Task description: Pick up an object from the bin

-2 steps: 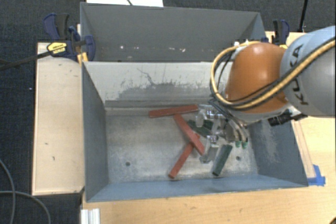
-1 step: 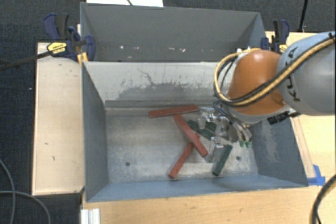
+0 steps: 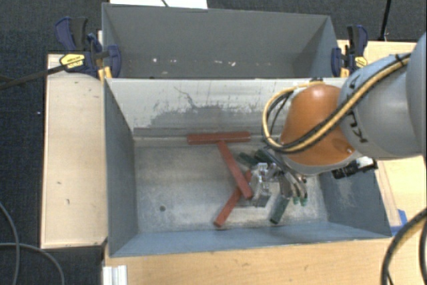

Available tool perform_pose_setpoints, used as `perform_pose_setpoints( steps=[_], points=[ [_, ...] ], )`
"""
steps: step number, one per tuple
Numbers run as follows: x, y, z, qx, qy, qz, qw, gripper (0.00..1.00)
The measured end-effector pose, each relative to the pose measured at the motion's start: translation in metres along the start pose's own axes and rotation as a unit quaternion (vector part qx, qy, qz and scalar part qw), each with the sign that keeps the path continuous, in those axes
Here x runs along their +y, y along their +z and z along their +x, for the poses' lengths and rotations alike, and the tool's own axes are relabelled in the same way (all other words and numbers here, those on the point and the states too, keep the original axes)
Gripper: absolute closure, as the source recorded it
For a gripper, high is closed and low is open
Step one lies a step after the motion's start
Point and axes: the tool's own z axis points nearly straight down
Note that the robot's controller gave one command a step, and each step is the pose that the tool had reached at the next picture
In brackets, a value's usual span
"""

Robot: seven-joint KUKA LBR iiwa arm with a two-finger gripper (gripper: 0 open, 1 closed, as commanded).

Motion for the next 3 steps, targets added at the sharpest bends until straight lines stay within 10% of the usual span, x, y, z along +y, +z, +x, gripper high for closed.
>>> perform_pose_setpoints(
  steps=[1, 2, 3],
  points=[
    [0.0, 0.0, 0.0, -0.0006, 0.001, 0.0, 1.0, 0.0],
    [0.0, 0.0, 0.0, -0.0006, 0.001, 0.0, 1.0, 0.0],
    [0.087, 0.016, 0.027, 0.0002, -0.045, 0.0, 0.999, 1.0]
  ],
)
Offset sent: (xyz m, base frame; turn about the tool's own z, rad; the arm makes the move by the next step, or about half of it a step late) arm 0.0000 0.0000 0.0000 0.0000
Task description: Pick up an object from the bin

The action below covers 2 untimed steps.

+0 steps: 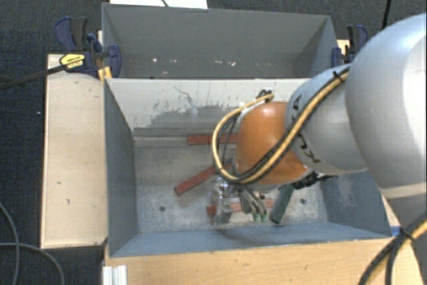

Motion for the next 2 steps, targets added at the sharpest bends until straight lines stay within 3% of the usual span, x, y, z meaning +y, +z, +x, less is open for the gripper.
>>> perform_pose_setpoints(
  steps=[1, 2],
  points=[
    [0.0, 0.0, 0.0, 0.0, 0.0, 0.0, 1.0, 1.0],
    [0.024, -0.212, -0.013, 0.0005, -0.01, 0.0, 1.0, 1.0]
  ],
)
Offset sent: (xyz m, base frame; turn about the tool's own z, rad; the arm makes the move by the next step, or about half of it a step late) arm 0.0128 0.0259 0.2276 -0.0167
